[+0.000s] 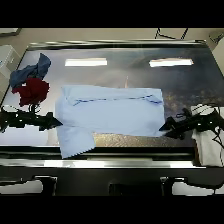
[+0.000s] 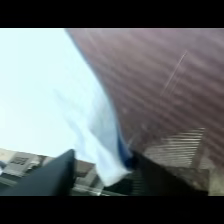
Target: Fold the clothes and pants, and hang the long-sleeved shirts on hangers.
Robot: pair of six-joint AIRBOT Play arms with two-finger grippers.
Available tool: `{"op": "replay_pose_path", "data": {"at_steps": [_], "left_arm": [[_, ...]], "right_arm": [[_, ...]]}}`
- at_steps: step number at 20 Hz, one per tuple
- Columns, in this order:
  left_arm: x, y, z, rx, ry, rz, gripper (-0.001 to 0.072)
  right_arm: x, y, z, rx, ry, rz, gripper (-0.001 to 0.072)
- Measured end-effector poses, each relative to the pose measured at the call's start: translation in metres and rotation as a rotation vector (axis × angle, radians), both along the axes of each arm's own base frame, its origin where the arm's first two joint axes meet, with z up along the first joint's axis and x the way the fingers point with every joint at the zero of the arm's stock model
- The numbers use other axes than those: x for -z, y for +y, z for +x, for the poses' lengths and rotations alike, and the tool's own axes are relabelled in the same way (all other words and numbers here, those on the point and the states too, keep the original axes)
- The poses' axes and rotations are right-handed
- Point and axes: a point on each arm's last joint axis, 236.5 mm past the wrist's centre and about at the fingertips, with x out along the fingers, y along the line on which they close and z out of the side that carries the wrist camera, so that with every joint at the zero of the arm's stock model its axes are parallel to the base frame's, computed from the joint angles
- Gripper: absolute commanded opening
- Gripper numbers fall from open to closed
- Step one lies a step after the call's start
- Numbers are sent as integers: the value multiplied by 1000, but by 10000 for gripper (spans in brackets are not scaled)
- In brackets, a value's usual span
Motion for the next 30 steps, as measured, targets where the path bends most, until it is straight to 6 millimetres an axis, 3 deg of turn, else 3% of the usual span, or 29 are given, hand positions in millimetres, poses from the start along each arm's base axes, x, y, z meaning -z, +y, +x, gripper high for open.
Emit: {"op": "replay_pose_path", "data": {"at_steps": [2,4,5,7,9,10,12,14,15,16,18,21,24,27,28,30], "left_arm": [[-4,0,0,2,-5,-1,19],[-18,3,8,4,-49,16,19],[-30,6,17,5,-92,32,19],[-80,17,46,8,-252,93,19],[-160,28,75,8,-482,182,20],[-219,33,89,-6,-642,241,20],[-347,37,92,-50,-972,369,20],[-464,30,59,-100,-1269,480,20],[-508,23,32,-120,-1387,528,20],[-545,17,7,-151,-1486,562,20],[-595,1,-46,-190,-1640,611,19],[-642,-17,-111,-259,-1805,635,20],[-664,-15,-143,-340,-1869,670,20],[-665,-8,-145,-379,-1851,690,20],[-659,-5,-137,-373,-1820,689,20],[-627,3,-103,-322,-1680,672,20]], "right_arm": [[1,5,1,-42,-16,-9,45],[-15,11,6,-87,-49,15,44],[-28,11,14,-109,-88,14,44],[-72,4,42,-151,-232,-25,45],[-151,-9,85,-172,-480,-127,45],[-199,-16,103,-171,-618,-194,45],[-317,-27,122,-146,-943,-364,45],[-433,-35,104,-101,-1232,-560,45],[-474,-36,85,-84,-1332,-637,45],[-509,-34,64,-65,-1416,-702,45],[-561,-29,19,-18,-1546,-802,45],[-610,-24,-36,66,-1681,-904,45],[-642,-25,-71,144,-1775,-975,45],[-648,-29,-75,167,-1778,-998,45],[-642,-32,-69,161,-1750,-991,45],[-609,-42,-39,111,-1616,-960,44]]}}
